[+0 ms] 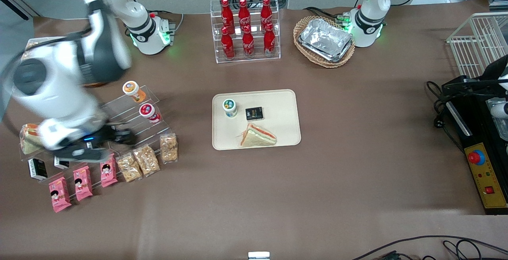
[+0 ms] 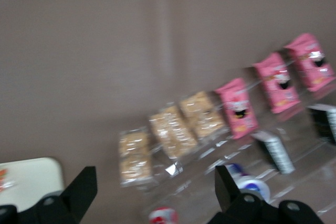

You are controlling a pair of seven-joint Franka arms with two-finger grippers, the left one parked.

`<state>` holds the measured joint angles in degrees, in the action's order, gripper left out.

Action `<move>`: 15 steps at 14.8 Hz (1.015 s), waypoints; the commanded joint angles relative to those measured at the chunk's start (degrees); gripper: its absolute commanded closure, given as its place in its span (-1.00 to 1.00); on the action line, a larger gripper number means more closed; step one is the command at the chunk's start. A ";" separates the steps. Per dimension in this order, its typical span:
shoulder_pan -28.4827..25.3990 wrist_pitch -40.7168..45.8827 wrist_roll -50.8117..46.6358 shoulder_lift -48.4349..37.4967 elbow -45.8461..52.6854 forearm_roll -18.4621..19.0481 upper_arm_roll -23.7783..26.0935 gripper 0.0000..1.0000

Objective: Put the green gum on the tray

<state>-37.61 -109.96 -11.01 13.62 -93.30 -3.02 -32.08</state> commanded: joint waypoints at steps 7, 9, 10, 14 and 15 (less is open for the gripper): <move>28.96 18.46 9.34 -14.49 -1.34 -1.37 13.85 -1.00; 36.35 19.69 9.08 -17.48 -3.28 -0.76 21.50 -1.00; 38.38 20.40 8.46 -18.97 -4.33 -0.67 23.62 -1.00; 39.89 20.14 8.45 -22.07 -7.43 -0.06 24.44 -1.00; 39.90 19.62 8.11 -21.71 -7.25 0.38 24.44 -1.00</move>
<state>1.23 -89.30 -2.18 -6.55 -98.51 -3.59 -8.58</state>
